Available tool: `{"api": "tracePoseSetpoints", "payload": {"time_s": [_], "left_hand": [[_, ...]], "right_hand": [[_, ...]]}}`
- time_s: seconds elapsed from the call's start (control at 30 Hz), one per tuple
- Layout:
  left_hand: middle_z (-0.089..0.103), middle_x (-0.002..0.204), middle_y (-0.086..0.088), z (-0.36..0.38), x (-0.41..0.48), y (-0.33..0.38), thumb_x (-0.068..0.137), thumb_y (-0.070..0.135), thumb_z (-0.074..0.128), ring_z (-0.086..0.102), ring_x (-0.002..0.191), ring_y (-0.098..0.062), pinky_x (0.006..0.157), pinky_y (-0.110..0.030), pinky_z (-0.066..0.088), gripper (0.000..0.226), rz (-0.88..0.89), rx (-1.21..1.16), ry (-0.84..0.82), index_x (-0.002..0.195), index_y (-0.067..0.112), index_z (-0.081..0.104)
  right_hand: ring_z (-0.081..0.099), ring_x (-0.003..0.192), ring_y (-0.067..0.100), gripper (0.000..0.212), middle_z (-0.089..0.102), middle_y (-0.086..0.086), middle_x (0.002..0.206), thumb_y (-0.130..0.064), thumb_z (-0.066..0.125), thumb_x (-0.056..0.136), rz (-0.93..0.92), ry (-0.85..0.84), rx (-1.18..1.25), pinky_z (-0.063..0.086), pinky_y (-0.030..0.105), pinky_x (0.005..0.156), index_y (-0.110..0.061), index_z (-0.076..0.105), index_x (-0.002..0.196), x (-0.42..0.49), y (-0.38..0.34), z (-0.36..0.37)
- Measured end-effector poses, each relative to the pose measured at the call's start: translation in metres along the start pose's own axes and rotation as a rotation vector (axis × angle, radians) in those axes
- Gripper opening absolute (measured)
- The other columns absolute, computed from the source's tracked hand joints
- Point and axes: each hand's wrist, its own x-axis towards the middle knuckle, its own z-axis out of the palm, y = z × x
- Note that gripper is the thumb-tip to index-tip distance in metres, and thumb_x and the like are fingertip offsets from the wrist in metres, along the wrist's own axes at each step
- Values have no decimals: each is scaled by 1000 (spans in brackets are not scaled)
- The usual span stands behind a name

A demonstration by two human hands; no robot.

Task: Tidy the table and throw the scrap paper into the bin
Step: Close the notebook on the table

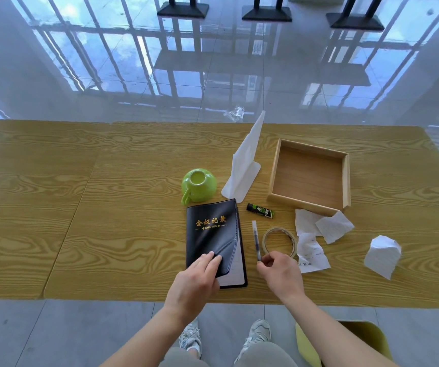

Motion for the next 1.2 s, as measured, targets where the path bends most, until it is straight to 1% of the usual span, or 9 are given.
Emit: {"api": "tracePoseSetpoints", "payload": {"time_s": [0.1,0.23,0.4,0.53,0.67,0.77,1.03,1.13,1.2], "left_hand": [[67,126,-8,-7,-11,0,64,-7,77,66,111,-22,73,-32,61,61,-156,-173,67,123,3,65],[65,128,2,-13,-28,1,78,-10,66,64,112,-17,86,-24,51,55,-353,-337,207,130,8,60],[69,116,9,-21,-36,2,86,-6,62,64,103,-6,83,-15,46,47,-527,-461,315,129,13,62],[63,74,16,-22,-42,-2,90,-4,59,56,68,1,66,-9,43,34,-654,-608,394,116,15,67],[63,75,14,-22,-50,-9,90,0,61,56,66,-7,56,-10,42,34,-737,-686,475,93,34,62],[65,77,15,-23,-51,-11,91,4,62,57,67,-6,56,-10,43,35,-797,-725,503,88,39,59],[67,77,14,-22,-53,-16,90,3,62,60,70,-7,56,-9,44,40,-854,-739,530,90,42,58],[68,80,18,-22,-56,-19,90,4,62,62,72,-4,58,-9,44,33,-891,-753,525,89,37,60],[68,81,21,-21,-57,-21,90,6,62,62,72,-4,57,-10,45,30,-906,-767,521,89,36,60]], "right_hand": [[61,74,10,9,66,-9,77,-31,68,84,9,-4,20,51,27,67,-22,69,82,0,-4,1],[61,73,2,9,67,-13,77,-32,67,83,-20,-47,39,46,19,61,-24,71,85,0,-13,4],[62,70,1,5,67,-15,73,-31,66,83,-73,-127,78,50,19,60,-30,68,79,0,-31,9],[68,57,14,6,70,-2,65,-24,67,83,-58,-205,149,60,33,53,-22,68,77,2,-51,16],[68,53,12,12,71,0,65,-21,65,82,-18,-249,160,56,25,47,-20,69,71,5,-73,28],[67,51,10,12,71,-1,66,-20,65,82,1,-275,149,53,21,45,-19,70,71,7,-89,39],[69,52,14,14,71,-1,64,-23,66,84,18,-288,93,62,38,61,-18,70,72,13,-110,64],[71,70,17,10,73,-3,80,-30,68,84,-29,-287,39,60,37,73,-20,71,84,14,-111,71],[67,89,16,23,71,-3,98,-32,66,86,-56,-252,41,54,30,80,-20,70,106,15,-111,74]]}}
